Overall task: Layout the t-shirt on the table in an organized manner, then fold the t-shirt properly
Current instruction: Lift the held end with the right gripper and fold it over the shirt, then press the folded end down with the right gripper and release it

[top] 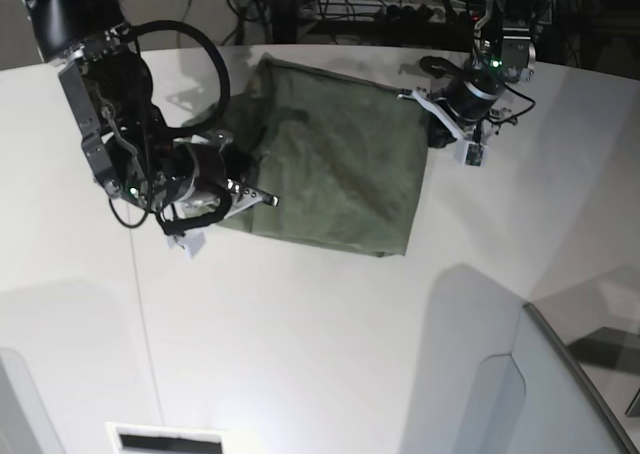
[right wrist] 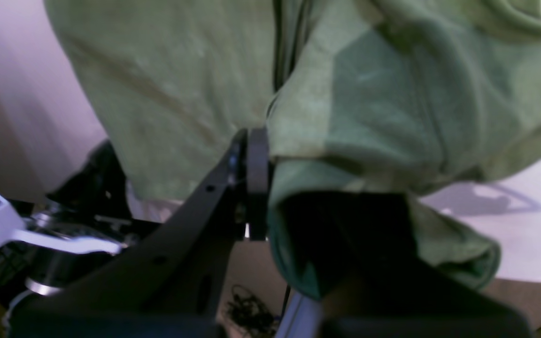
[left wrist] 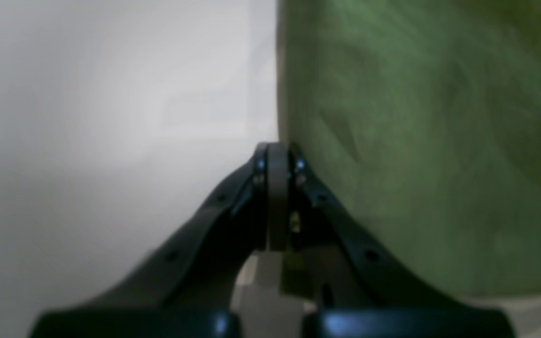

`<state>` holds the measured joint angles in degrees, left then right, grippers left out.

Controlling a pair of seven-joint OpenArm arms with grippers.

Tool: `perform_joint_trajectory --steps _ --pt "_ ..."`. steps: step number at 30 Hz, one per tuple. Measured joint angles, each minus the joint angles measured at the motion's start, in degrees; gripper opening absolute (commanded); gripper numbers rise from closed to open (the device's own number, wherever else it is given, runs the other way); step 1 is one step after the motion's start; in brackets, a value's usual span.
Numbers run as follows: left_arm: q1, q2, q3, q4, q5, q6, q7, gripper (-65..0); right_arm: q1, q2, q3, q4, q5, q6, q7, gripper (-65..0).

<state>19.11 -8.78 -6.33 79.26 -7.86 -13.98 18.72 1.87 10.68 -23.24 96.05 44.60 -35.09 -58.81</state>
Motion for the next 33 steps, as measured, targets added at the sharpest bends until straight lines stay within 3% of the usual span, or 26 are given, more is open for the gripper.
perform_joint_trajectory --steps 14,33 --pt "1.9 1.0 7.4 3.7 0.7 0.2 2.2 -65.0 2.6 -2.2 -7.1 1.1 0.0 0.0 -1.3 -64.8" --pt "1.8 0.8 7.5 3.7 0.4 -0.2 2.2 -65.0 7.0 -8.4 -11.1 -6.1 0.0 0.1 0.1 -64.8"
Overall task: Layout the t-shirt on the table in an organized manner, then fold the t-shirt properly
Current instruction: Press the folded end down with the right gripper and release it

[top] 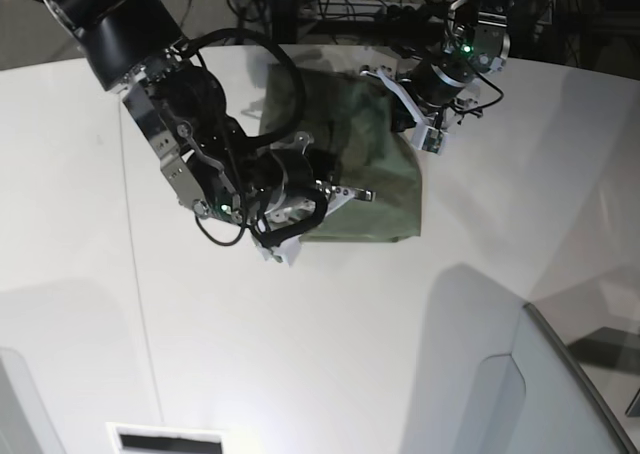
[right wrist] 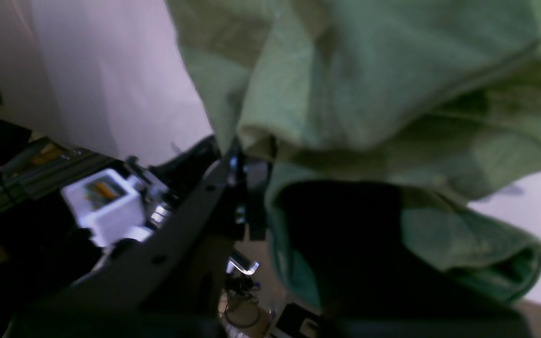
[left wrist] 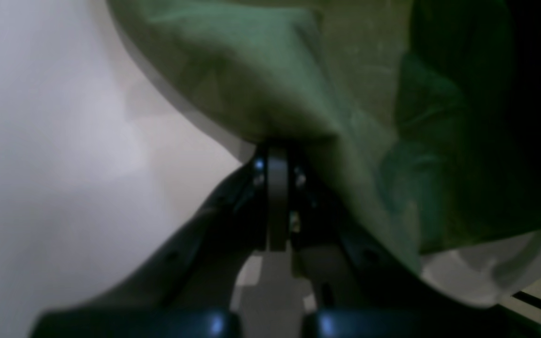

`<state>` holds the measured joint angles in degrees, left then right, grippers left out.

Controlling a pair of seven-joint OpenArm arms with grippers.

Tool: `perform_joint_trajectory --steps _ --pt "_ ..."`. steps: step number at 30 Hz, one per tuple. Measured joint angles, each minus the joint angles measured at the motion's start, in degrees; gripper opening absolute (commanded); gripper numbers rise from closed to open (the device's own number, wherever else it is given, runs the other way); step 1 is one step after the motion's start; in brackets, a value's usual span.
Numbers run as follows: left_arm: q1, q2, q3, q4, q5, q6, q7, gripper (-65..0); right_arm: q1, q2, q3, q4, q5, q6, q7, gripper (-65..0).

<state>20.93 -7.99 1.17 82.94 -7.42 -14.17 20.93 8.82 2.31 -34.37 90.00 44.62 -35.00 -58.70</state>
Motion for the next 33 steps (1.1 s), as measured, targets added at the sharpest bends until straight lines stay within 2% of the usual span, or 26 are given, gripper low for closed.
perform_joint_trajectory --steps 8,11,16,22,27,31,33 --pt "0.0 0.0 0.0 0.0 0.0 0.0 0.0 -65.0 2.0 -1.5 0.0 -6.1 0.0 0.1 2.1 -64.8" --pt "0.0 -0.1 0.0 0.0 0.0 0.0 0.0 -65.0 2.6 -1.7 -2.7 -6.2 -0.7 0.0 2.6 -64.8" --pt "0.0 -0.1 0.0 0.0 0.0 -0.4 0.0 -65.0 2.8 -4.6 -4.2 -8.6 0.1 0.1 2.3 -64.8" --pt "0.0 -0.1 0.0 0.1 0.0 -0.4 0.0 -65.0 3.2 -4.8 -6.4 -10.4 -0.2 0.0 4.7 -64.8" --pt "1.8 -1.6 0.0 3.2 0.5 -0.4 2.8 -65.0 4.0 -4.8 -6.5 -12.1 -0.1 0.0 5.3 -64.8" --pt "2.4 -4.8 0.1 6.6 0.9 5.5 8.5 -65.0 3.9 -5.1 -6.4 -12.2 0.0 0.1 5.6 -64.8" --pt "2.1 -6.8 0.0 8.7 0.9 6.4 9.3 -65.0 3.9 -5.2 -6.4 -12.3 0.0 0.1 5.6 -64.8"
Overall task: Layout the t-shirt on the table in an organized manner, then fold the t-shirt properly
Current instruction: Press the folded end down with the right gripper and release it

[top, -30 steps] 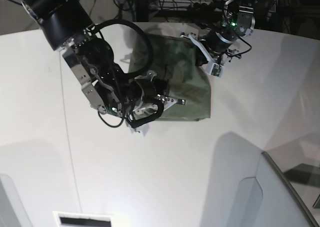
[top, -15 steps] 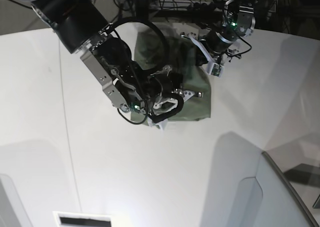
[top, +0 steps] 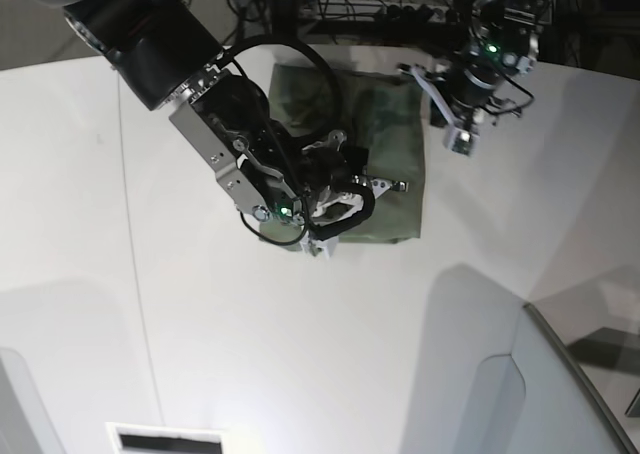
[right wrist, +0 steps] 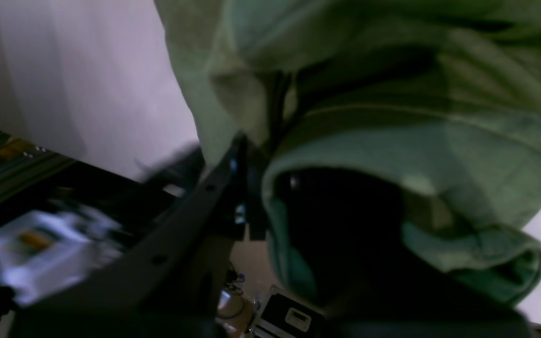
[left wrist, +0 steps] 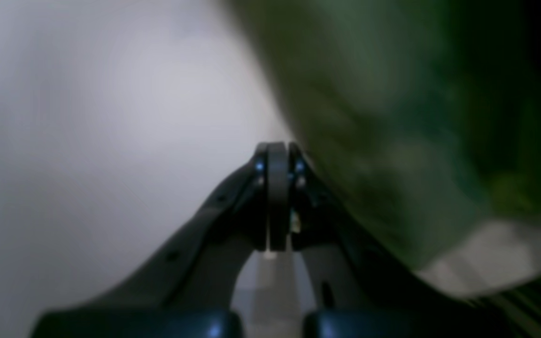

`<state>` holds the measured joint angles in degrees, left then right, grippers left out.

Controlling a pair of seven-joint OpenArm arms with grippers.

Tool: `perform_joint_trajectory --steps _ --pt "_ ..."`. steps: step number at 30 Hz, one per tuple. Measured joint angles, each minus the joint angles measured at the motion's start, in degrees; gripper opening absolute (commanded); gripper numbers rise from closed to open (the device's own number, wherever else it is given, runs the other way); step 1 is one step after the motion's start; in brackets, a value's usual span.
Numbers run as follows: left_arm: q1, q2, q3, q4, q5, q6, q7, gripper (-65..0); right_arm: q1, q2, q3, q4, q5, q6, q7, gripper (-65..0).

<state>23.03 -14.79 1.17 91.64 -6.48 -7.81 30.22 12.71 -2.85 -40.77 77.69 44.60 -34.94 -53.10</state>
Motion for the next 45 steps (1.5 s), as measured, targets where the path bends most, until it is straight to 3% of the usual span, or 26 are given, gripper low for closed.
perform_joint_trajectory --steps 2,9,15,18,24,32,45 --pt "0.5 -1.7 -1.2 2.1 -0.3 -0.4 0.3 -65.0 0.0 0.0 0.0 -0.1 0.0 0.0 0.0 -64.8" --pt "5.6 -1.9 -12.9 6.3 0.0 -0.5 0.9 -65.0 0.1 -0.2 0.0 -0.1 0.0 0.0 0.0 -64.8" --pt "7.9 -5.4 -13.9 3.7 -0.3 -0.9 0.9 -65.0 0.2 -1.1 -1.6 -0.1 -0.3 -0.2 0.0 -64.8" --pt "8.2 -5.5 -13.9 2.4 -0.1 -0.6 0.7 -65.0 0.1 -1.9 -2.5 -0.1 0.1 -3.4 -0.5 -64.8" --pt "7.0 -5.0 -12.7 0.7 -0.4 -0.9 0.5 -65.0 0.1 -2.2 -2.5 -0.1 0.0 -4.1 -0.2 -64.8" --pt "-0.2 -3.6 -2.8 -4.6 -0.5 -0.5 0.2 -65.0 0.1 -2.7 -2.5 0.0 0.0 -4.1 -0.4 -64.8" --pt "-3.8 -1.8 5.1 -7.1 0.5 1.6 -2.6 -65.0 0.1 -3.1 -2.5 0.2 0.0 -4.1 -0.4 -64.8"
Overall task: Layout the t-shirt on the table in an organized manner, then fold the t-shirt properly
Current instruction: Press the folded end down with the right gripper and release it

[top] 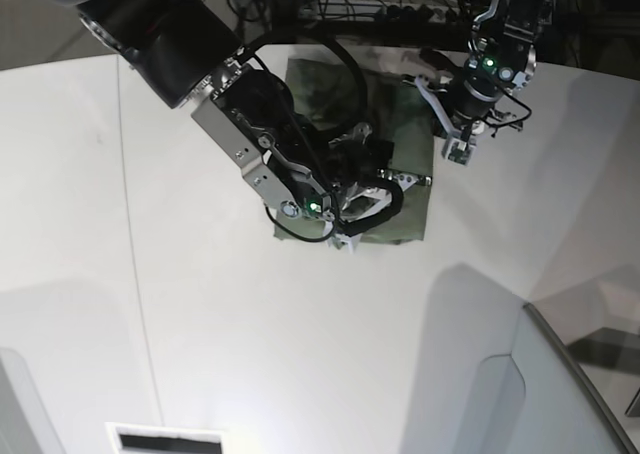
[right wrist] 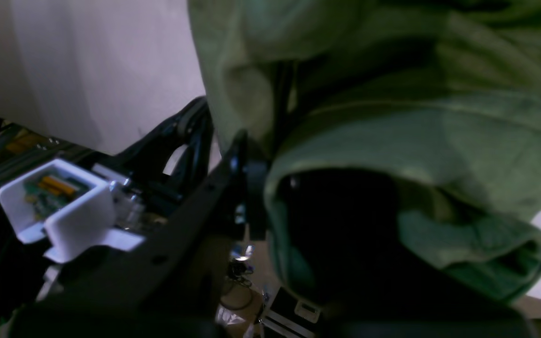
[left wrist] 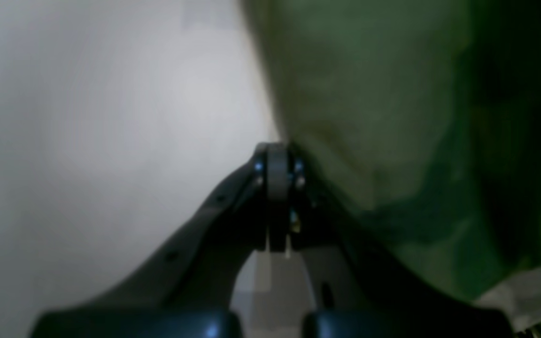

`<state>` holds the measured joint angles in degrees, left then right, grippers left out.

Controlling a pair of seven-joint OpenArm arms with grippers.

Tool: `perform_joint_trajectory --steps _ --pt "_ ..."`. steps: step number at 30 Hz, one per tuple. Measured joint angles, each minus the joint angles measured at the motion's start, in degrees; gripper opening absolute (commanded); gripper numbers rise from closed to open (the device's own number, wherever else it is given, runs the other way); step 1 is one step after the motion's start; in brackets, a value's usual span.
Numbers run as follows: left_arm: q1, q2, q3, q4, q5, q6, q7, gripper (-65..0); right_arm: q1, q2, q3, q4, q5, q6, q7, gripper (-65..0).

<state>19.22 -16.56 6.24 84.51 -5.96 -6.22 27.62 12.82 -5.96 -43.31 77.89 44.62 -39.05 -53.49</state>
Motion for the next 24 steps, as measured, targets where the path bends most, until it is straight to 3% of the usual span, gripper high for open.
perform_joint_trajectory --steps 18,24 --pt "0.1 0.9 0.3 1.0 0.1 0.2 0.3 -65.0 2.2 -0.5 -1.7 0.2 4.1 0.0 0.6 -64.8" --pt "5.1 1.1 -3.6 7.8 -1.6 -2.8 3.4 -65.0 1.9 -0.4 -1.9 -1.2 4.1 0.0 2.5 -64.8"
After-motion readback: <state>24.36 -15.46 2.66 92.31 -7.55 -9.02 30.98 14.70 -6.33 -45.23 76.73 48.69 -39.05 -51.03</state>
